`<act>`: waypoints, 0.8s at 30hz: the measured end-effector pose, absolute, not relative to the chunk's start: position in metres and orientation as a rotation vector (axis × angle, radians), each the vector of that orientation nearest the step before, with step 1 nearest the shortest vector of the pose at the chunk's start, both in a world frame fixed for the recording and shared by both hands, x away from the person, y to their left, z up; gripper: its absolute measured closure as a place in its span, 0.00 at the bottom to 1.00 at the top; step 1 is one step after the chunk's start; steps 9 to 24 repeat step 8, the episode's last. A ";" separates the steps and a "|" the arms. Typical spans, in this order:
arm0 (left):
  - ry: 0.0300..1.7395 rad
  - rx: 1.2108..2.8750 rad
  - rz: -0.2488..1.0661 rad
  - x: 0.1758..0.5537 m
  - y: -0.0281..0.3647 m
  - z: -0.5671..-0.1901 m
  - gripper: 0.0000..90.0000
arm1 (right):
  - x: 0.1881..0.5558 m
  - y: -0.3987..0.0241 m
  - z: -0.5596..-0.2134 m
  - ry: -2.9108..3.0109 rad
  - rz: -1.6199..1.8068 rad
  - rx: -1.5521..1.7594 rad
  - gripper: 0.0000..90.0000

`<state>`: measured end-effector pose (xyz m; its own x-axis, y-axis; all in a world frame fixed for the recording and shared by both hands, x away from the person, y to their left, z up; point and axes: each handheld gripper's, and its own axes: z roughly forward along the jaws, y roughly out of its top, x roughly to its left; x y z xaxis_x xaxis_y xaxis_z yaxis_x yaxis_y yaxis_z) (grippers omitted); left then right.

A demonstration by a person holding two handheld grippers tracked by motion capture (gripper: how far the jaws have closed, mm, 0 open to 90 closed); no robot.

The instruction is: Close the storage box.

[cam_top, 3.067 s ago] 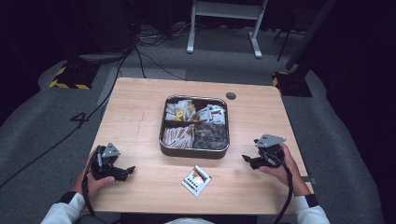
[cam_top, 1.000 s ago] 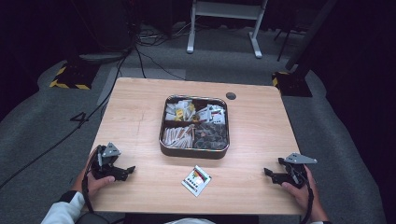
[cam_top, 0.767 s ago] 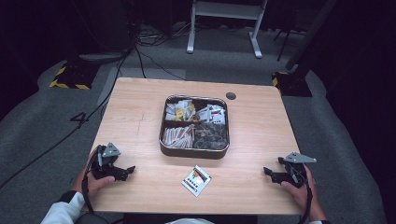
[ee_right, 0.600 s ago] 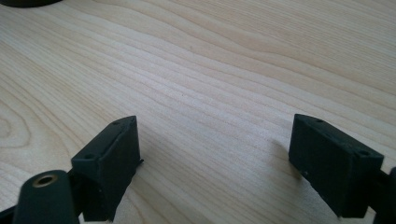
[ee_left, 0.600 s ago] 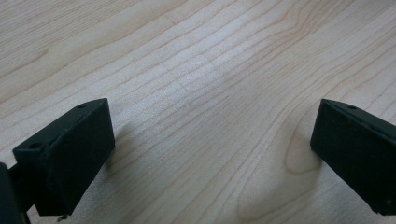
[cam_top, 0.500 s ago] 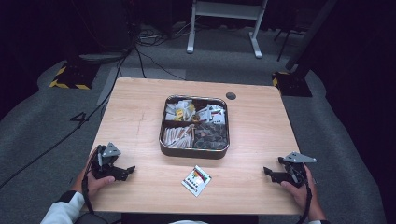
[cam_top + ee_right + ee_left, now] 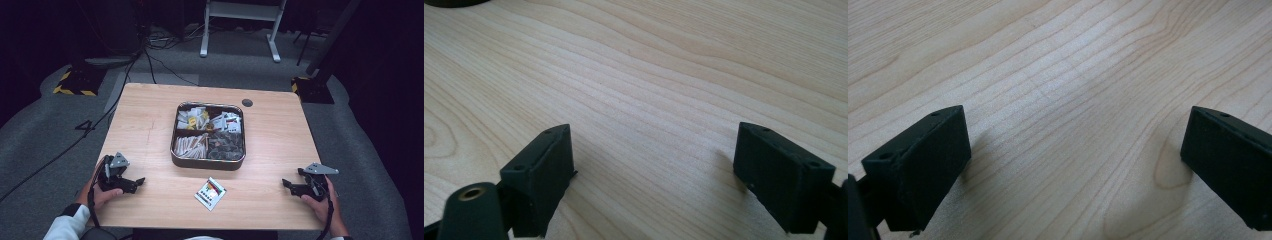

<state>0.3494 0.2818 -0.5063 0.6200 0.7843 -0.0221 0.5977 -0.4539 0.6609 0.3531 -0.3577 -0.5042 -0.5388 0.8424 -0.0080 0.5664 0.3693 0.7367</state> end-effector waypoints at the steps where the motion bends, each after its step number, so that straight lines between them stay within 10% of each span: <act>1: 1.075 2.208 0.382 0.350 0.282 -0.506 0.00 | 0.353 -0.358 -0.504 2.251 0.984 1.227 0.19; 24: 1.075 2.206 0.384 0.350 0.282 -0.506 0.00 | 0.353 -0.358 -0.504 2.251 0.984 1.227 0.19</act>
